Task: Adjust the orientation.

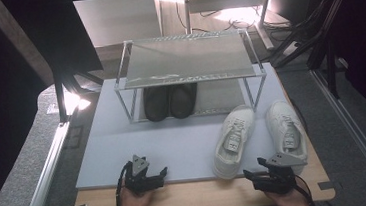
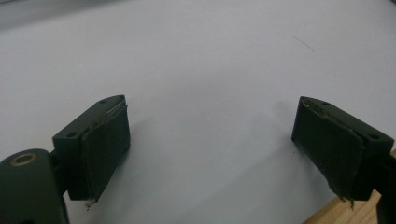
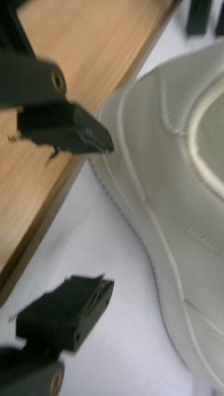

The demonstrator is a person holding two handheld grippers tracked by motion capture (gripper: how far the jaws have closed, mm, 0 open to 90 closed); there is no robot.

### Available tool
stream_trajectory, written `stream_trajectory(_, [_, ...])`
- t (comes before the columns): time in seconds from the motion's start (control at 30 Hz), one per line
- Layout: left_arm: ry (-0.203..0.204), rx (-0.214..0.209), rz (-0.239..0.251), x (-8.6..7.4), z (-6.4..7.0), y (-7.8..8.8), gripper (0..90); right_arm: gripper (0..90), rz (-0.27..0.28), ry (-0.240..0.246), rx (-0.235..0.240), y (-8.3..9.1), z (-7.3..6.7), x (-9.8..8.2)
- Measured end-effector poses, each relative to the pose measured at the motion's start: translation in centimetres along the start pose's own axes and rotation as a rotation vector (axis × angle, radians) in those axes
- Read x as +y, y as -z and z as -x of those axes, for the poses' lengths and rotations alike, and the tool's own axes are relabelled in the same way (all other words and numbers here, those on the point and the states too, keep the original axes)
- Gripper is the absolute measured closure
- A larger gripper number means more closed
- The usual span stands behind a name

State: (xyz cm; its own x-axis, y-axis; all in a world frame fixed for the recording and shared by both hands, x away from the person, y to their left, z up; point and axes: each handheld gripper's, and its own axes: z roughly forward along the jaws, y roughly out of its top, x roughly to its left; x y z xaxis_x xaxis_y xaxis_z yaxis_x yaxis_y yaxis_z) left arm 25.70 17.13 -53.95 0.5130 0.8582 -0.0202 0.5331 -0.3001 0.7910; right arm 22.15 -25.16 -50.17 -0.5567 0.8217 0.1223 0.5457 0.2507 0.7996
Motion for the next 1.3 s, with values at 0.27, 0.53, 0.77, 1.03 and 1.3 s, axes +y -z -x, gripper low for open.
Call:
stream_trajectory(0.27, [0.001,0.002,0.000,0.0,0.0,0.0,11.2,64.6,0.004,0.043,0.011,1.4,0.4,1.7])
stream_trajectory(0.53, [0.002,0.002,0.000,0.0,0.0,0.0,11.3,89.4,-0.017,0.051,0.021,1.5,0.4,3.5])
stream_trajectory(0.77, [0.004,0.005,0.000,0.0,0.0,0.0,11.5,89.5,0.002,0.072,0.037,1.5,-0.1,5.2])
stream_trajectory(1.03, [0.006,0.007,0.000,0.0,0.1,0.0,11.7,89.4,0.012,0.059,0.090,0.2,-0.7,6.6])
stream_trajectory(1.3, [0.006,0.008,0.000,0.0,0.1,0.0,11.7,88.8,-0.016,0.068,0.123,-1.6,-1.4,6.9])
